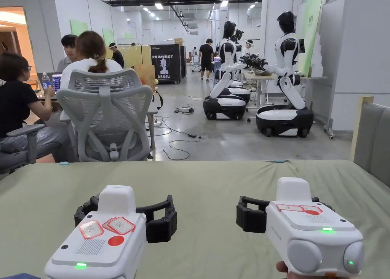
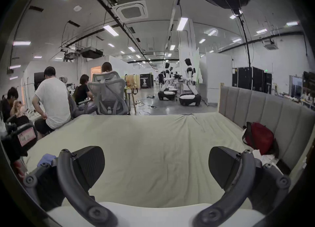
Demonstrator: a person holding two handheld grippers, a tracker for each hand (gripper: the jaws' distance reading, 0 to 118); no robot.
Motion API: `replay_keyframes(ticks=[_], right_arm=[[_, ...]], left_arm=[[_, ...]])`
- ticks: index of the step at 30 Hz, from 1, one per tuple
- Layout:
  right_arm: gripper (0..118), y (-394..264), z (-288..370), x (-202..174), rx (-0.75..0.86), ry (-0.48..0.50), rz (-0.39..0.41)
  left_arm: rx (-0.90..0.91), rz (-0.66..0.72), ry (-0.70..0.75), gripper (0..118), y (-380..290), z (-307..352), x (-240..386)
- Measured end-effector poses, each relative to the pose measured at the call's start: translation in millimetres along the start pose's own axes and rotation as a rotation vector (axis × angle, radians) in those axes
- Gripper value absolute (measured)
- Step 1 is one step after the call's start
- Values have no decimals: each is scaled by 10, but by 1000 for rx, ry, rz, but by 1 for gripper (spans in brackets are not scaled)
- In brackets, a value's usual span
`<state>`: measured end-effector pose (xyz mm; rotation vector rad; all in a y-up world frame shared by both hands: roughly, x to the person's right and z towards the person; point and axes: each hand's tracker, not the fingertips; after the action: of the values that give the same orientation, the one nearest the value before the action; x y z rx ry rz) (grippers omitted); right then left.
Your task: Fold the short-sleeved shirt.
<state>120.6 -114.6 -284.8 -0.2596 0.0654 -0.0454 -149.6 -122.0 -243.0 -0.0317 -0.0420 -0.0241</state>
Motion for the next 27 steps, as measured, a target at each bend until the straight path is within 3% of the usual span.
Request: replay_keyframes(ticks=[11, 24, 27], right_arm=[[118, 80, 155, -35, 36, -23, -12], [118, 76, 138, -2, 3, 49, -6], [118, 52, 150, -29, 29, -4, -17]], left_arm=[[-5, -1, 2, 118, -9, -4, 13], [-3, -9, 8, 118, -5, -9, 27], [-4, -11, 7, 118, -6, -12, 35]])
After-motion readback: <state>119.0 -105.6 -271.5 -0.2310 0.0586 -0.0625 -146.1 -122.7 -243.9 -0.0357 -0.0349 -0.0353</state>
